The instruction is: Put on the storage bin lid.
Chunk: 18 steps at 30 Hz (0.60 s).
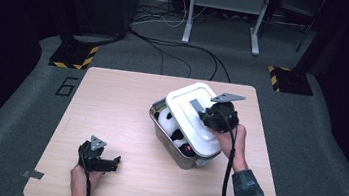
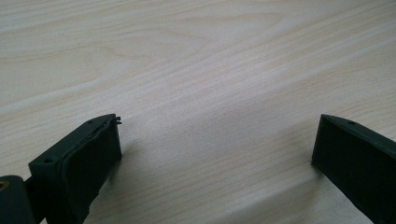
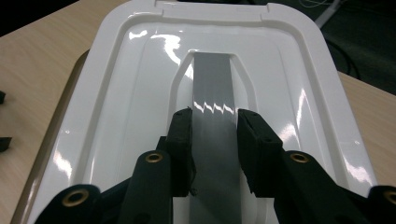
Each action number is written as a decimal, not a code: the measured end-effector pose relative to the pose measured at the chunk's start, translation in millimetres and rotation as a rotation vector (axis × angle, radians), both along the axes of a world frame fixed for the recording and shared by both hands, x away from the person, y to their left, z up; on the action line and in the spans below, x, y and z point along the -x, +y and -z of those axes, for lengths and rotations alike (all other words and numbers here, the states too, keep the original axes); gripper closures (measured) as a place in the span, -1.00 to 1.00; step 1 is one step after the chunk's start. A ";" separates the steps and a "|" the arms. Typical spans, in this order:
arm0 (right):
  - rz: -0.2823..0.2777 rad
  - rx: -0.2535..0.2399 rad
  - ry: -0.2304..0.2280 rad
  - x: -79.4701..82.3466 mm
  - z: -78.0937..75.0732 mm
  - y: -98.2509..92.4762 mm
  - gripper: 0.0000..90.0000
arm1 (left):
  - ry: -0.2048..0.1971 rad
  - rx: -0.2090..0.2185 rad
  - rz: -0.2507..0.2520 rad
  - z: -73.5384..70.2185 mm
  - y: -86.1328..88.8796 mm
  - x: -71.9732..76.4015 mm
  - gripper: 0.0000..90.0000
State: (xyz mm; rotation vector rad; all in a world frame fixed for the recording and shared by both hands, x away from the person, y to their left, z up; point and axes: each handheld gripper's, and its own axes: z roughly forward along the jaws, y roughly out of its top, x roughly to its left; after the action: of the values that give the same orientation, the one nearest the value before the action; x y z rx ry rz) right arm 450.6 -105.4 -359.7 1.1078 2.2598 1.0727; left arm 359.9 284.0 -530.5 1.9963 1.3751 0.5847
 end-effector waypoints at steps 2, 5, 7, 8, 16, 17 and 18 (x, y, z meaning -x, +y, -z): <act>-0.015 0.003 0.010 -1.8 2.7 4.9 0.49 | -0.001 0.001 -0.001 0.1 -0.1 0.0 -0.98; -0.055 0.019 0.044 -6.8 11.9 22.0 0.49 | -0.002 0.001 -0.001 0.1 -0.2 0.1 -0.98; -0.067 0.032 0.053 -8.3 15.4 27.9 0.49 | -0.001 0.001 -0.001 0.1 -0.2 0.1 -0.98; -0.067 0.032 0.053 -8.3 15.4 27.9 0.49 | -0.001 0.001 -0.001 0.1 -0.2 0.1 -0.98; -0.081 0.047 0.064 -11.8 22.8 33.9 0.49 | -0.001 0.001 -0.001 0.1 -0.2 0.0 -0.98; -0.084 0.046 0.063 -11.9 22.9 33.8 0.49 | -0.001 0.001 -0.001 0.1 -0.1 0.0 -0.98; -0.089 0.049 0.061 -12.0 22.7 34.1 0.49 | -0.001 0.001 -0.001 0.1 -0.2 0.0 -0.98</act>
State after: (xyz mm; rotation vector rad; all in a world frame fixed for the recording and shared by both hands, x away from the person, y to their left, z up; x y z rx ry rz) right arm 462.6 -71.3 -382.3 1.0420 2.3900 1.0251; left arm 359.8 283.8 -530.6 1.9938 1.3757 0.5858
